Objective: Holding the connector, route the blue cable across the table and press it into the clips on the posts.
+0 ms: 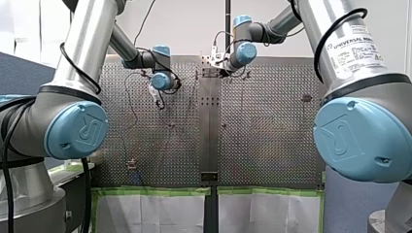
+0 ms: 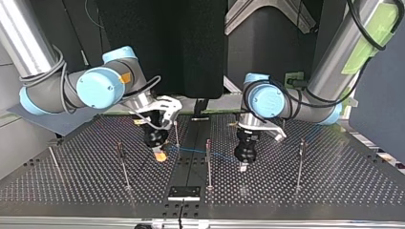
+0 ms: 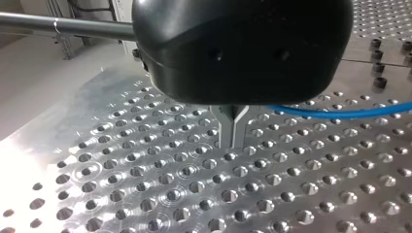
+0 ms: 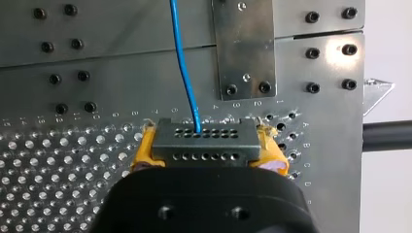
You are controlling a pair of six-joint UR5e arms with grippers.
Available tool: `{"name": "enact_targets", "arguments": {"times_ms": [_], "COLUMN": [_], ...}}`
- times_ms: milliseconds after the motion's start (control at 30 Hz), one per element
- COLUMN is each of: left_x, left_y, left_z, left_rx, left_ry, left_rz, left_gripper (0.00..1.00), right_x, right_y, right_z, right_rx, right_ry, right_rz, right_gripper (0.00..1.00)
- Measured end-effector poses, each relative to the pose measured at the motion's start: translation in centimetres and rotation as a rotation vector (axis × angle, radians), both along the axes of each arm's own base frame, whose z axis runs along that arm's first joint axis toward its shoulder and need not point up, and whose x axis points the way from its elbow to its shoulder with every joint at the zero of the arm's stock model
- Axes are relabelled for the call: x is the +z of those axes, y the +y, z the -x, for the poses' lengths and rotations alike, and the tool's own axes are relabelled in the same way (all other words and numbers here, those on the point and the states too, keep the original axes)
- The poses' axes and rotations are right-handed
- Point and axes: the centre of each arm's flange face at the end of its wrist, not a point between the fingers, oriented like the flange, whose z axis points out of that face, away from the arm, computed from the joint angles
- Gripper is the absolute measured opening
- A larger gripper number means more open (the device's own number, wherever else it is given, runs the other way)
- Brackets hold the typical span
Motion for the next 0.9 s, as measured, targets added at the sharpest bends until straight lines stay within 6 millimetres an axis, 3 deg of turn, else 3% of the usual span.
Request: {"name": "enact_targets", "arguments": {"times_ms": [33, 67, 100, 133, 167, 200, 233, 300, 633, 900], "left_x": [0.0, -0.1, -0.1, -0.1, -0.2, -0.2, -0.3, -0.4, -0.4, 0.2], "left_y": [0.0, -0.1, -0.1, -0.2, -0.4, -0.5, -0.6, -0.8, -1.6, -2.6], "left_z": [0.0, 0.1, 0.1, 0.2, 0.3, 0.4, 0.5, 0.7, 2.9, 6.7], "left_rx": [-0.001, -0.002, -0.003, -0.004, -0.007, -0.009, -0.011, -0.015, -0.018, -0.047], "left_ry": [0.003, 0.006, 0.008, 0.011, 0.017, 0.021, 0.027, 0.04, 0.109, 0.158], "left_rz": [-0.001, -0.001, -0.002, -0.003, -0.006, -0.008, -0.01, -0.02, -0.059, -0.063], "left_gripper": [0.12, 0.37, 0.49, 0.49, 0.66, 0.77, 0.77, 1.0, 1.0, 1.0], "right_x": [0.0, 0.0, 0.0, 0.0, 0.0, 0.0, 0.0, 0.0, 0.0, -0.1], "right_y": [-0.1, -0.1, -0.1, -0.1, -0.1, -0.1, -0.1, -0.1, -0.4, -1.5], "right_z": [0.0, 0.1, 0.1, 0.1, 0.1, 0.1, 0.1, 0.1, 0.5, 1.6], "right_rx": [-0.001, -0.001, -0.001, -0.001, -0.001, -0.001, -0.001, -0.001, -0.027, -0.063], "right_ry": [0.0, 0.0, 0.0, 0.0, 0.0, 0.0, 0.0, 0.0, 0.01, 0.017], "right_rz": [0.0, 0.0, 0.0, 0.0, 0.0, 0.0, 0.0, 0.0, 0.003, 0.005], "right_gripper": [0.0, 0.0, 0.0, 0.0, 0.0, 0.0, 0.0, 0.0, 0.0, 0.0]}}
